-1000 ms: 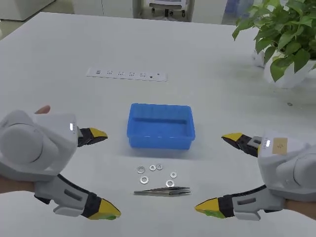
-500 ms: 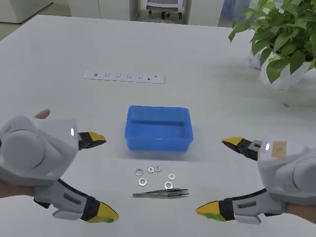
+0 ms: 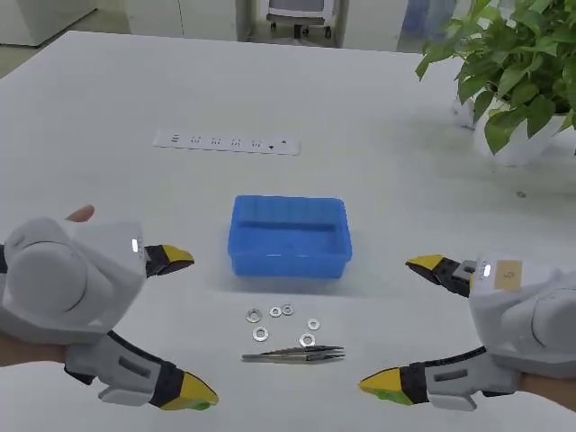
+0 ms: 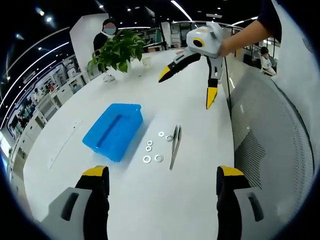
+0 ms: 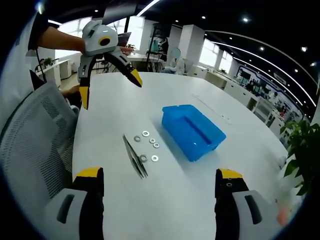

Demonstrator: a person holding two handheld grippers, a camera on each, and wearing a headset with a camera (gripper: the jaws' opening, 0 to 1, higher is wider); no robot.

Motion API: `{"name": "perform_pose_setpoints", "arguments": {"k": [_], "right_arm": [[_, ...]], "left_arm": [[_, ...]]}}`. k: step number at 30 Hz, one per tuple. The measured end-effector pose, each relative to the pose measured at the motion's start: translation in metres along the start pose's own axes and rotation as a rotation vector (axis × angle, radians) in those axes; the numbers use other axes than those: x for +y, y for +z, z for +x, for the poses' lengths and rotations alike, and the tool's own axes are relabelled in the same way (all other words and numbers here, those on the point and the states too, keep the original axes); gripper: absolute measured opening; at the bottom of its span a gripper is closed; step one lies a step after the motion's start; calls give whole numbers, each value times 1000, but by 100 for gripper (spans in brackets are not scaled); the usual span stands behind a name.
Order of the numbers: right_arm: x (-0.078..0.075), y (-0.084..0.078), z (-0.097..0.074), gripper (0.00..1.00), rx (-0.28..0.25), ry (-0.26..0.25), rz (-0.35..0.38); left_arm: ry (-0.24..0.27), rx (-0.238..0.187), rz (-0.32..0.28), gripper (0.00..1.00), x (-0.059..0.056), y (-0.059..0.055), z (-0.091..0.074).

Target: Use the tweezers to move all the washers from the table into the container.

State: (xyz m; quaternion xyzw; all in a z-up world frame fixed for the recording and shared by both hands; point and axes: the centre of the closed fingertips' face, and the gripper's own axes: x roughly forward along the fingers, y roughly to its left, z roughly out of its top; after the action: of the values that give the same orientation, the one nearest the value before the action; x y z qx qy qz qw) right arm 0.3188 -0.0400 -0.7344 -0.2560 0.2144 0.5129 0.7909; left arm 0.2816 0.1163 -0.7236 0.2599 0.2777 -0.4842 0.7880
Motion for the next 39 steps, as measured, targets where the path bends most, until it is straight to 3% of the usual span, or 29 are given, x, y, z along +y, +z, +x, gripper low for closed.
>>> {"name": "perform_pose_setpoints", "arguments": {"k": [21,39], "right_arm": [[2,-8,0,92,31,-4,5],[3,-18,5,90,57,12,25]], "left_arm": [[-1,15,6,91,-2,-5,0],[-26,34,-4,89,-3,-14,12]]}}
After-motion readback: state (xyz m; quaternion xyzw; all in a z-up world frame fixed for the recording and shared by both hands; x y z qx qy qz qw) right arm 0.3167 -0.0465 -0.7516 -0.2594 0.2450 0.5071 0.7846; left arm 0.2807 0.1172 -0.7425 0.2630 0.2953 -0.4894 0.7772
